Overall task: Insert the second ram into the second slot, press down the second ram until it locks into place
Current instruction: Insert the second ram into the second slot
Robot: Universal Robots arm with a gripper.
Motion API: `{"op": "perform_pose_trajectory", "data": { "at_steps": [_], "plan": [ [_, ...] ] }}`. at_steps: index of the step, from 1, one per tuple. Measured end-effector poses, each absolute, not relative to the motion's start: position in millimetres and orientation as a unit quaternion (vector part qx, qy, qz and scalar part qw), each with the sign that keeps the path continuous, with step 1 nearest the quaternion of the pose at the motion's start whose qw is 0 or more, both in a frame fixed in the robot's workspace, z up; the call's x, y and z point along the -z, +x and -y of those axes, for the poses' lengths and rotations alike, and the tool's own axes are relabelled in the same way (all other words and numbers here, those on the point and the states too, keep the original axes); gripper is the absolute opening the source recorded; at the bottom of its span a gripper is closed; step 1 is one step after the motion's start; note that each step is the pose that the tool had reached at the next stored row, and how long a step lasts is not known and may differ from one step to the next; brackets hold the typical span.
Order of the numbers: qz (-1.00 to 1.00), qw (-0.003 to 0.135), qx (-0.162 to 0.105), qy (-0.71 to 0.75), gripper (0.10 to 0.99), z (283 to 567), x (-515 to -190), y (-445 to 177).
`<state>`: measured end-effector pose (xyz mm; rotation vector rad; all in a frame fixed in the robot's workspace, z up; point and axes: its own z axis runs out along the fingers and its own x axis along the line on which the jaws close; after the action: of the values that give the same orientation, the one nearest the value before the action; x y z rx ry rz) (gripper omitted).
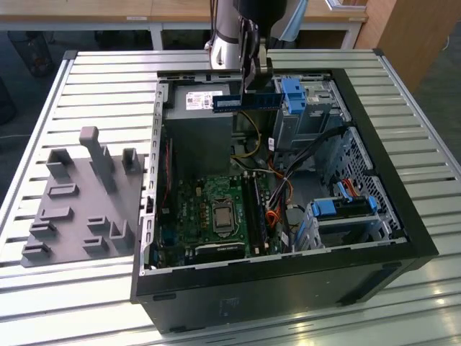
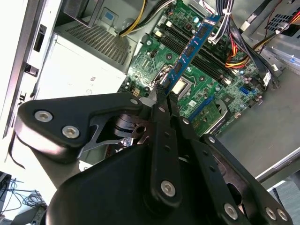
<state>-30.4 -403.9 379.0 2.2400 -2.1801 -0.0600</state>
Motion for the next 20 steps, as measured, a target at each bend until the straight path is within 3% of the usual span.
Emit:
{"op": "perform_pose_trajectory", "data": {
  "at_steps": [20],
  "plan": [
    [0.697,0.008,0.019,0.716,0.137,419,-379,-30]
  ]
}}
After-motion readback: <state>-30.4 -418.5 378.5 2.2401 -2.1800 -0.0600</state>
